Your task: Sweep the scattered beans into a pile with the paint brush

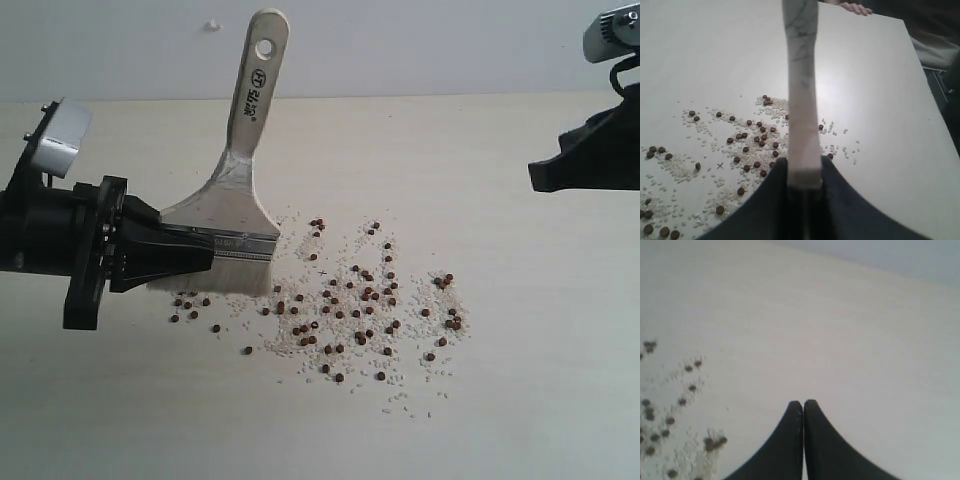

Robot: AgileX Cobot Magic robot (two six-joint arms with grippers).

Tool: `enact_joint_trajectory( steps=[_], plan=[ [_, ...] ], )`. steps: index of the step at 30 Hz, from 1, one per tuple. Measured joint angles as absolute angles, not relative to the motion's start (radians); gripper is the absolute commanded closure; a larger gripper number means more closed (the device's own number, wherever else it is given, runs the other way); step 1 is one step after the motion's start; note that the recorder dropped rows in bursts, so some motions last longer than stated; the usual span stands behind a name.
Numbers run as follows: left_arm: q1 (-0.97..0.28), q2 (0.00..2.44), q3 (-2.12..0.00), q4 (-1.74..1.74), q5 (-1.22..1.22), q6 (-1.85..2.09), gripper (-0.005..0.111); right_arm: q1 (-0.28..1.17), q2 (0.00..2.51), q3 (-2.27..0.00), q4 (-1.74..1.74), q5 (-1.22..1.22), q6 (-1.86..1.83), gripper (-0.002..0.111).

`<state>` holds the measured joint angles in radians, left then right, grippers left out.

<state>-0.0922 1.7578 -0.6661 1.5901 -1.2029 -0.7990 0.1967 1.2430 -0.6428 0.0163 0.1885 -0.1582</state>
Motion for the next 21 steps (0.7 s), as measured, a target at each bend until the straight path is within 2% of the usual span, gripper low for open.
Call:
enact_joint_trajectory(
  steps=[2, 4, 10, 17, 21],
  plan=[
    [-0.092, 1.758, -0.666, 1.59, -1.203, -0.801, 0.107, 0.174, 1.272, -0.681, 0.014, 0.275, -0.17, 0.108],
    [-0.092, 1.758, -0.666, 1.59, -1.203, -0.803, 0.107, 0.159, 1.279, -0.674, 0.041, 0.263, -0.18, 0.108],
    [-0.092, 1.758, -0.666, 1.586, -1.203, -0.8, 0.107, 0.165, 1.243, -0.437, 0.1, -0.175, -0.157, 0.108],
    [-0.092, 1.758, -0.666, 1.578, -1.203, -0.796, 0.107, 0.174, 1.221, -0.198, -0.255, -0.747, 0.144, 0.108],
    [-0.092, 1.758, -0.666, 1.578, -1.203, -0.798, 0.107, 0.174, 1.219, -0.14, -0.317, -0.916, 0.177, 0.108]
  ],
)
